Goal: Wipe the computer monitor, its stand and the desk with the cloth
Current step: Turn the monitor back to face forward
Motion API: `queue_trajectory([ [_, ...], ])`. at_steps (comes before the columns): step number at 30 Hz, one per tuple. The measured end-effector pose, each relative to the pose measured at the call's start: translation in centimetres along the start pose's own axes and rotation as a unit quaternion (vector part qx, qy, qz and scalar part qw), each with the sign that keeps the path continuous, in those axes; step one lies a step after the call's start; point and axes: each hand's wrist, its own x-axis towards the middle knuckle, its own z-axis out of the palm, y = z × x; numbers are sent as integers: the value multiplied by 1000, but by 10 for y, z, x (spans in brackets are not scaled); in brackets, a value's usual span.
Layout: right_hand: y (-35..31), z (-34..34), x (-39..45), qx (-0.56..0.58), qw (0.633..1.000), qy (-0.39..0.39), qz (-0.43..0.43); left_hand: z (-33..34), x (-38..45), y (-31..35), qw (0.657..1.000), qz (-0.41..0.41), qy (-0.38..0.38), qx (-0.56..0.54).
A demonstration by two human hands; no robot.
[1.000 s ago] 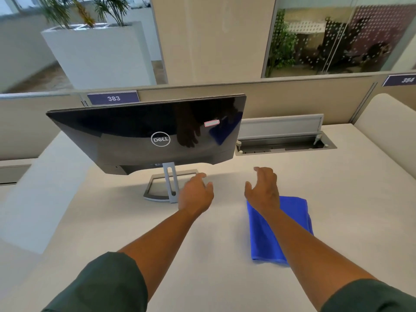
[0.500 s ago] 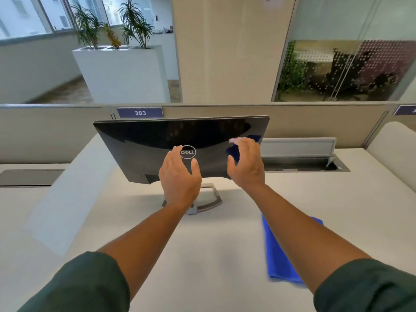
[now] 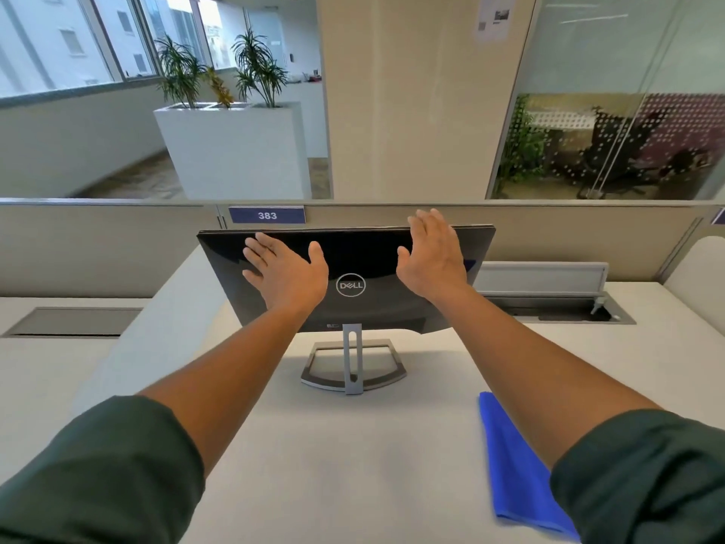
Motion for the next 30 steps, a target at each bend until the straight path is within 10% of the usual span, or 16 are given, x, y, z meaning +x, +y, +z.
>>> queue_trajectory([
  [30,-11,-41,11,-26,996,-90,-6,-13,50,0,993,46,-108,21],
])
